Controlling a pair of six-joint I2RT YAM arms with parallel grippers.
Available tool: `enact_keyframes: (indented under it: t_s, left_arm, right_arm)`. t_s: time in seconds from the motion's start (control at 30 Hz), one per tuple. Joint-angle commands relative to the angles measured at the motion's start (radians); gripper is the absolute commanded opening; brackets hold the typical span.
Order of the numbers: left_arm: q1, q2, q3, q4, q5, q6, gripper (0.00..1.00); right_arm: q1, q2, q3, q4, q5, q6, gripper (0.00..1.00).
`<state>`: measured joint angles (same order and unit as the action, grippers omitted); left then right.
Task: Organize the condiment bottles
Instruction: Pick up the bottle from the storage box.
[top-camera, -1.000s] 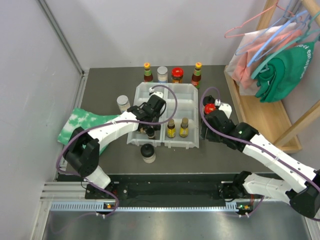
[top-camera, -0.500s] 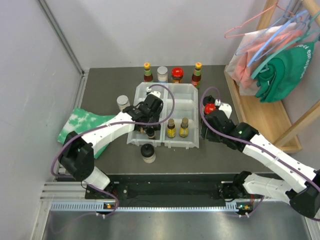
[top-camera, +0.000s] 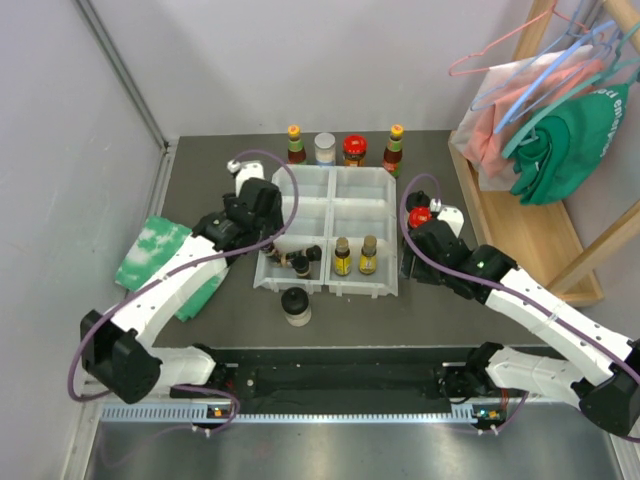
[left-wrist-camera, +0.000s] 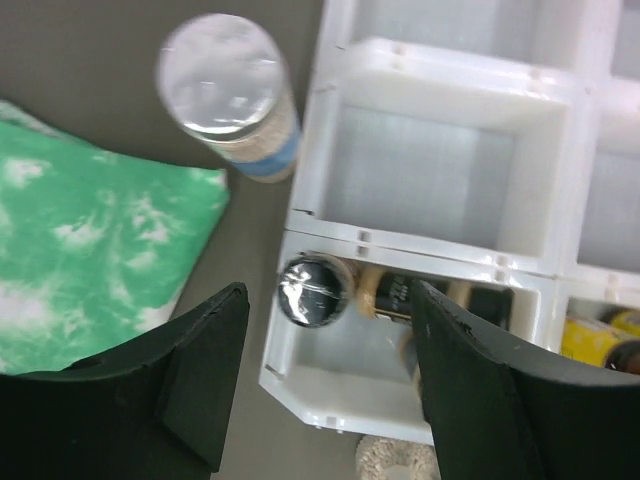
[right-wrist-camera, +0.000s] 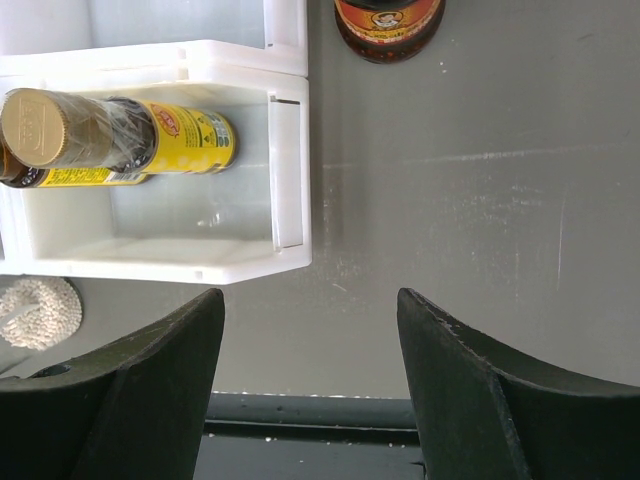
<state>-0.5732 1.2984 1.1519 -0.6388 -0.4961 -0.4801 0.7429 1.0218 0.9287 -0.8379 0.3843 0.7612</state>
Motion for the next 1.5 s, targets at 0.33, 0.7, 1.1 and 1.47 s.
enact_keyframes:
  t_s: [0.33,0.7,1.1,1.47]
  left_arm:
    - [0.114,-0.011,-0.138,0.068,0.14,-0.083,0.72]
    - [0.122,0.047,-0.172,0.113,0.16,-0.1,0.7]
    - [0.128,0.081,-0.19,0.166,0.178,-0.084,0.5]
    - [0.128,0.029,-0.121,0.107,0.194,-0.025,0.0]
  right_arm:
    - [-0.01,-0.022,-0.005,0.017,0.011,-0.005,0.69]
    - [-0.008,-0.026,-0.011,0.013,0.014,-0.003,0.69]
    - [-0.01,-0.035,-0.013,0.008,0.025,-0.007,0.69]
    - [-0.008,-0.049,-0.007,-0.003,0.036,-0.005,0.69]
